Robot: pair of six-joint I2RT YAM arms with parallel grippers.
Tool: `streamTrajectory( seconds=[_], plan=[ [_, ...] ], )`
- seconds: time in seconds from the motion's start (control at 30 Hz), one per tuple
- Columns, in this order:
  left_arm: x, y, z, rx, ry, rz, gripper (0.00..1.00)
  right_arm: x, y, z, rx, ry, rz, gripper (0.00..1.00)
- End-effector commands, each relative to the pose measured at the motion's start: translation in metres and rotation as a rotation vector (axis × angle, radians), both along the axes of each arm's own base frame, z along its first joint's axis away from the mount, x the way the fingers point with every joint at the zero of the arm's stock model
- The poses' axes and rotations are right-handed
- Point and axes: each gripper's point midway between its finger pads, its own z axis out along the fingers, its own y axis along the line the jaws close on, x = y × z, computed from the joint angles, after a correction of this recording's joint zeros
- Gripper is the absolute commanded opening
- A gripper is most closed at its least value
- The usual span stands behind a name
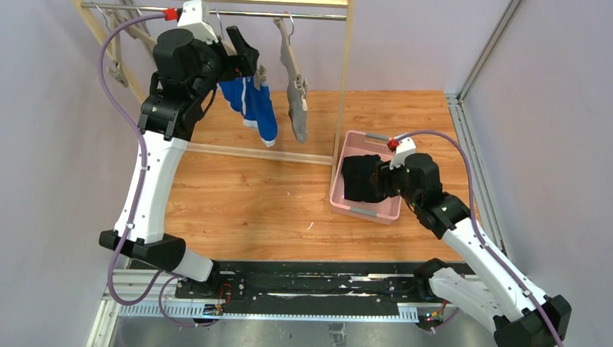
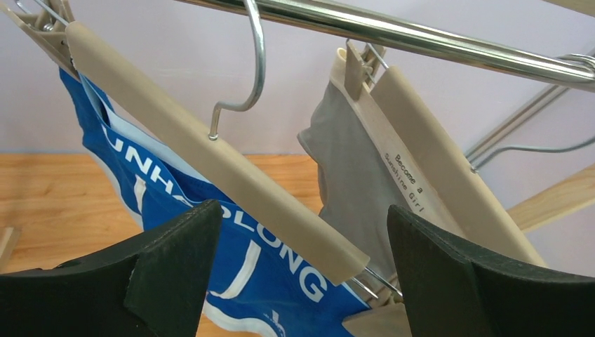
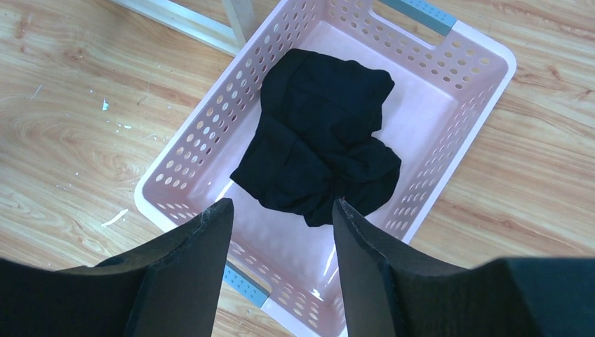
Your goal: Remove the underwear clipped to the hanger
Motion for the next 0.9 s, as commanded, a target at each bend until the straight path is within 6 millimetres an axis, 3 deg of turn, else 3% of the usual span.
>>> streamTrajectory(
  seconds=[0.0, 0.23, 0.4, 0.87],
  plan=[
    [0.003, 0.004, 0.015, -0.023, -0.047, 0.046, 0.95, -0.001, 0.007, 0.000, 0.015, -0.014, 0.030, 0.55],
    [0.006, 0.013, 0.004, 0.009, -0.016, 0.094, 0.93, 0.000, 0.009, 0.000, 0.028, -0.021, 0.030, 0.55],
    [0.006, 0.018, -0.005, 0.029, 0.006, 0.113, 0.83, 0.001, 0.007, 0.000, 0.021, -0.018, 0.019, 0.55],
    [-0.010, 0.042, 0.000, 0.099, 0.000, 0.202, 0.67, 0.002, 0.011, -0.008, 0.034, 0.015, 0.018, 0.54]
  ],
)
